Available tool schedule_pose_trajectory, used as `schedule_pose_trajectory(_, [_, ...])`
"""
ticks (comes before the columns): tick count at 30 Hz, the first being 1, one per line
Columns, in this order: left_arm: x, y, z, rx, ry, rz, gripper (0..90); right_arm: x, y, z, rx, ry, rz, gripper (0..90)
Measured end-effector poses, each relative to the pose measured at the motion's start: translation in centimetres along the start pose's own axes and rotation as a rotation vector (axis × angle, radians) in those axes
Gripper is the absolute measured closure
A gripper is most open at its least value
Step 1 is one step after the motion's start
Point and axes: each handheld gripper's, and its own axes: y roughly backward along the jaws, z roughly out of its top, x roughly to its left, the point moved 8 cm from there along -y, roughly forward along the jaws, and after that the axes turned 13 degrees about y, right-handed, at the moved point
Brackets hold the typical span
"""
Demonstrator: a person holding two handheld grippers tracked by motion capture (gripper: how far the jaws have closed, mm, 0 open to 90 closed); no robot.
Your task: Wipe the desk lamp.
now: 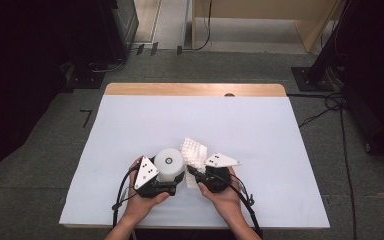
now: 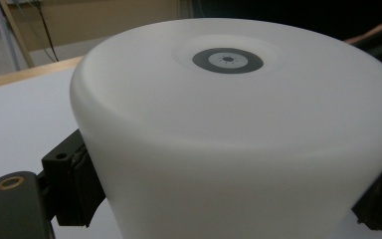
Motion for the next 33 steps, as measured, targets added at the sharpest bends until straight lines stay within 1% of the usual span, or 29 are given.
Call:
schedule_pose_trajectory(3, [-0.3,-0.5,-0.4,0.016,-0.003,0.001,8.7,-0.2,1.2,1.3,-0.057,0.012,-0.014,73.8])
schedule_pose_trajectory(5, [-0.5,-0.7,-0.5,0.020,-0.009,-0.001,8.7,-0.4,2.0,2.0,-0.100,0.010,-0.018,73.8])
schedule_pose_trajectory(7, [-0.6,-0.7,-0.5,0.017,-0.010,-0.003,8.7,-0.5,2.4,2.2,-0.119,0.015,-0.021,73.8])
schedule_pose_trajectory(10, [-0.5,-0.5,-0.2,0.007,-0.016,-0.003,8.8,-0.5,1.8,1.6,-0.091,0.014,-0.018,73.8])
schedule_pose_trajectory(11, [-0.4,-0.3,0.1,-0.007,-0.019,-0.006,8.7,-0.5,1.5,1.3,-0.075,0.011,-0.015,73.8])
schedule_pose_trajectory(13, [-0.2,0.0,0.5,-0.020,-0.014,0.002,8.8,-0.4,0.5,0.2,-0.030,0.008,-0.010,73.8])
schedule_pose_trajectory(14, [-0.1,0.0,0.5,-0.023,-0.014,0.010,8.8,-0.5,0.2,-0.1,-0.017,0.007,-0.009,73.7])
schedule_pose_trajectory(15, [0.2,-0.1,0.4,-0.016,-0.017,0.032,8.7,-0.5,0.0,-0.3,-0.012,0.006,-0.012,73.7])
schedule_pose_trajectory(16, [0.4,-0.3,0.4,-0.012,-0.022,0.043,8.7,-0.7,-0.1,-0.5,-0.005,-0.002,-0.015,73.7])
schedule_pose_trajectory(17, [0.7,-0.5,0.1,-0.002,-0.023,0.056,8.7,-0.8,-0.1,-0.5,-0.004,-0.005,-0.017,73.7])
schedule_pose_trajectory(20, [1.3,-0.9,-0.4,0.012,-0.013,0.067,8.7,-1.5,0.1,-0.6,-0.010,-0.012,-0.040,73.7])
schedule_pose_trajectory(21, [1.5,-1.0,-0.6,0.019,-0.011,0.071,8.7,-1.6,0.2,-0.6,-0.010,-0.021,-0.041,73.7])
schedule_pose_trajectory(23, [1.8,-1.0,-0.8,0.011,0.003,0.065,8.7,-2.0,0.4,-0.7,-0.015,-0.030,-0.054,73.7])
schedule_pose_trajectory(26, [1.8,-0.9,-0.9,0.013,-0.004,0.060,8.6,-2.4,0.5,-0.8,-0.014,-0.033,-0.062,73.7])
schedule_pose_trajectory(30, [2.0,-0.6,-0.8,-0.007,0.031,0.073,7.8,-2.5,0.5,-1.0,-0.007,-0.038,-0.063,73.6])
schedule_pose_trajectory(31, [1.9,-0.4,-0.6,-0.011,0.041,0.080,7.0,-2.5,0.5,-1.0,-0.009,-0.034,-0.064,73.5])
schedule_pose_trajectory(33, [1.6,-0.1,-0.4,-0.028,0.045,0.122,3.8,-2.6,0.6,-0.9,-0.008,-0.037,-0.068,73.5])
